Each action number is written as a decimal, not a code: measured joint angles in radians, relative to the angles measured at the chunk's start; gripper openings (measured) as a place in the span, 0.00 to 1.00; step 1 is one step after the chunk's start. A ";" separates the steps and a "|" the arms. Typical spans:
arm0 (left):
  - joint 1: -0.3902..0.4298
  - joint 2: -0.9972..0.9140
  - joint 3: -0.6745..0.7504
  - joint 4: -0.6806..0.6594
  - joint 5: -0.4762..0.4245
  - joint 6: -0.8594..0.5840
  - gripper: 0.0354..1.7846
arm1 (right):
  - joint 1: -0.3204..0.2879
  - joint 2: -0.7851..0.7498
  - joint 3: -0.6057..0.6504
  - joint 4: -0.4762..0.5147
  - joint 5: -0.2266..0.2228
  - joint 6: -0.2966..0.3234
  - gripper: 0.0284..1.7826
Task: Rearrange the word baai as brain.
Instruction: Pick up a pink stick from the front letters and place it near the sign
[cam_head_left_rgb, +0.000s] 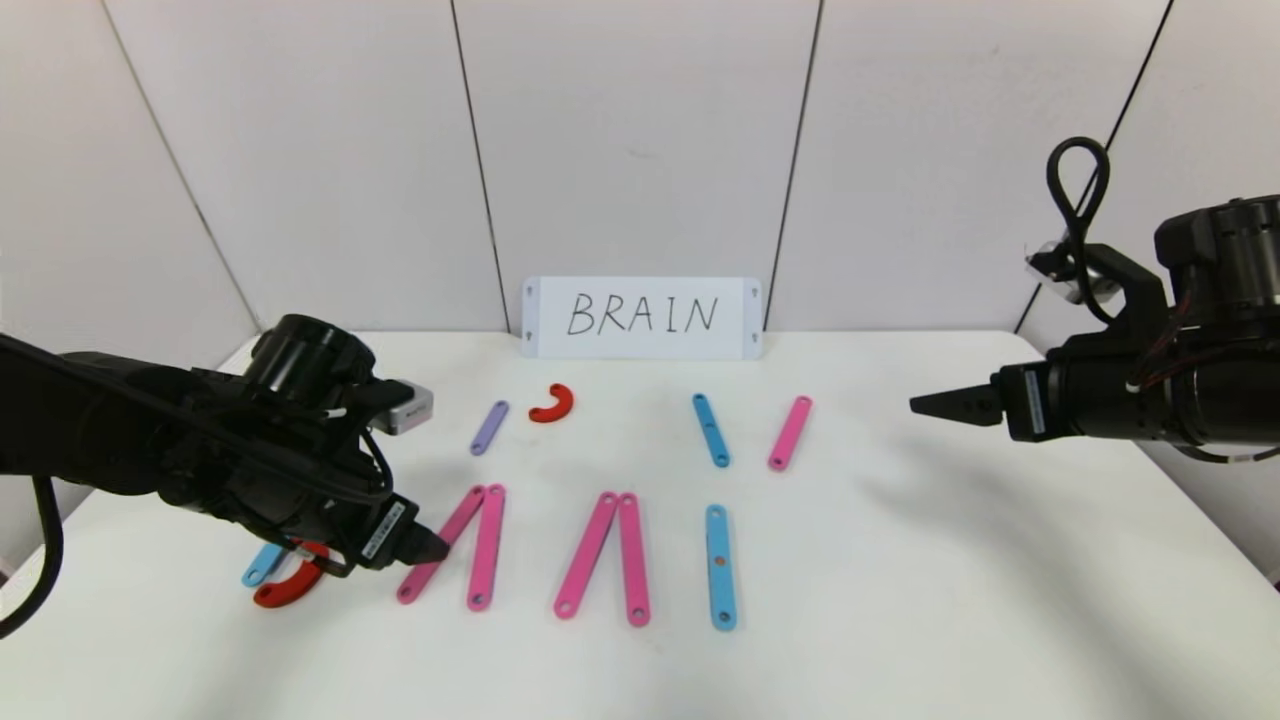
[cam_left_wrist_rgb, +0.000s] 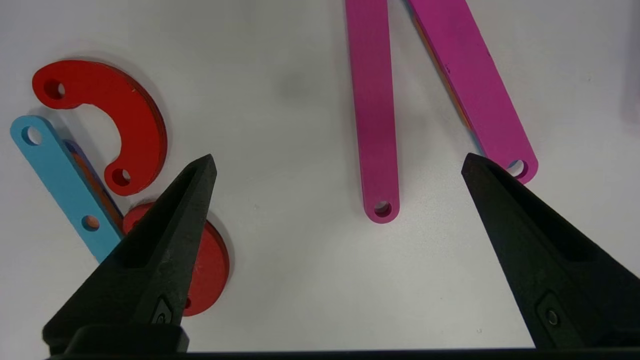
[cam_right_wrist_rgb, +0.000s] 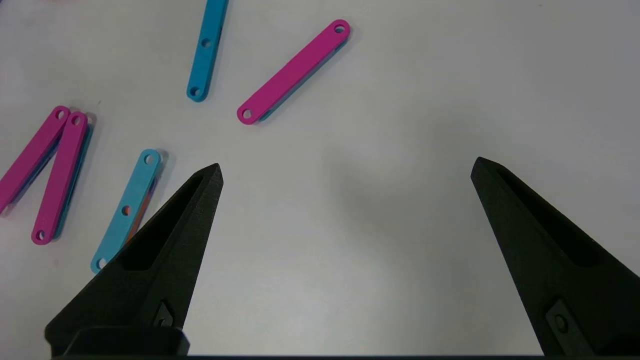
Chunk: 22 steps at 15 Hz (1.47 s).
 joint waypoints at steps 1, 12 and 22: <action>-0.001 0.011 0.000 -0.002 0.001 -0.003 0.96 | 0.001 0.001 0.003 0.000 0.000 0.000 0.97; -0.001 0.120 -0.004 -0.078 0.002 -0.034 0.96 | 0.010 0.003 0.014 0.000 -0.001 -0.002 0.97; -0.003 0.141 -0.011 -0.081 0.000 -0.040 0.27 | 0.016 0.000 0.028 0.000 -0.005 -0.003 0.97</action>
